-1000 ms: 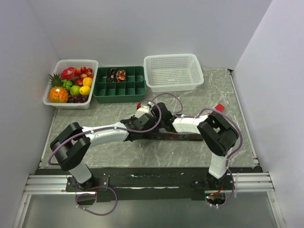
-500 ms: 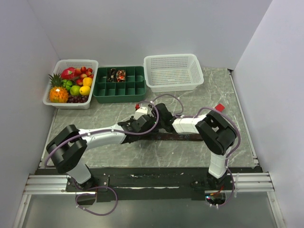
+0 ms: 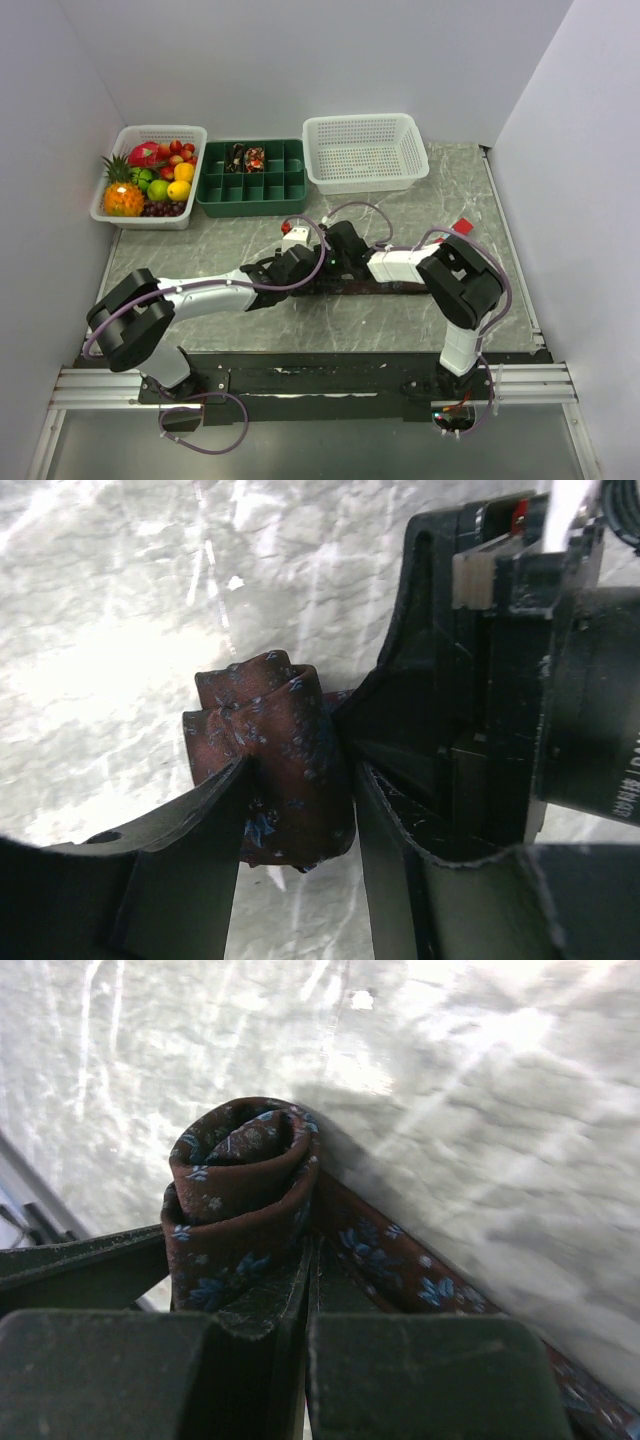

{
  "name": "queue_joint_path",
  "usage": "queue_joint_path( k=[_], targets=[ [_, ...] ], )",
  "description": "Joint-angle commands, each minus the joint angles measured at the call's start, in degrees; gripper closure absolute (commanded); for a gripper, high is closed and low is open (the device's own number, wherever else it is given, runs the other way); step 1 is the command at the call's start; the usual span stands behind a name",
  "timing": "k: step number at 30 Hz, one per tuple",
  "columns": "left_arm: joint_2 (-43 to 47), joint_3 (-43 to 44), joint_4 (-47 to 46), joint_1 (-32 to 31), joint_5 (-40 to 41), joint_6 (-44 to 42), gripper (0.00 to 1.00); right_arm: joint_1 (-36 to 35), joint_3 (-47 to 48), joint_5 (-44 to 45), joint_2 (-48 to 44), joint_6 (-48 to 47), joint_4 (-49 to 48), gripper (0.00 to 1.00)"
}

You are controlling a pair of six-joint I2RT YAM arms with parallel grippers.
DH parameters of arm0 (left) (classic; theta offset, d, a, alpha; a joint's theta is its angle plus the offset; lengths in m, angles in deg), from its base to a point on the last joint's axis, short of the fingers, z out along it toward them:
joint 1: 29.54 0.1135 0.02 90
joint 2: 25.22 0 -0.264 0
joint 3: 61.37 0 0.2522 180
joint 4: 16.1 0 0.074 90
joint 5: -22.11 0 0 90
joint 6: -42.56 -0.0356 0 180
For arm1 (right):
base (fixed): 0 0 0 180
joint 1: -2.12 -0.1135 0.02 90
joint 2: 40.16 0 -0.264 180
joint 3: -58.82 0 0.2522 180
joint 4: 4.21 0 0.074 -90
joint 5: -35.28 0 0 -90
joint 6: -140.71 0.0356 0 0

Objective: Roll the ties
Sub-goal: Roll the tie at the center of the board.

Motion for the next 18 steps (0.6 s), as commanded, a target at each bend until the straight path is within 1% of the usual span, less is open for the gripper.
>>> queue_joint_path(
  k=[1,4,5,8,10,15,18],
  targets=[
    [0.65,-1.08,-4.35,-0.71,-4.11,2.81,0.49,1.11,0.35,4.71,-5.87,-3.95,5.22,1.00],
    [-0.05,-1.43,-5.49,-0.63,-4.28,3.34,0.49,1.64,1.57,6.82,-7.89,-6.24,7.61,1.00],
    [-0.58,-1.35,-5.93,-0.62,-4.54,3.60,0.49,1.73,2.89,7.43,-8.07,-6.77,11.53,1.00],
    [-1.28,-1.35,-6.02,-0.62,-5.33,3.86,0.49,1.90,3.87,10.42,-9.04,-8.70,14.73,1.00],
    [-1.46,-1.52,-8.13,-0.62,-5.69,3.95,0.49,2.60,2.64,10.96,-10.62,-9.23,14.56,1.00],
    [-0.58,-2.66,-10.76,-0.62,-7.27,3.42,0.49,3.57,0.00,7.71,-14.39,-9.41,10.35,1.00],
    [-0.05,-3.54,-12.26,-0.62,-8.15,2.98,0.49,3.66,-0.61,7.00,-15.80,-9.67,9.90,1.00]
  ],
)
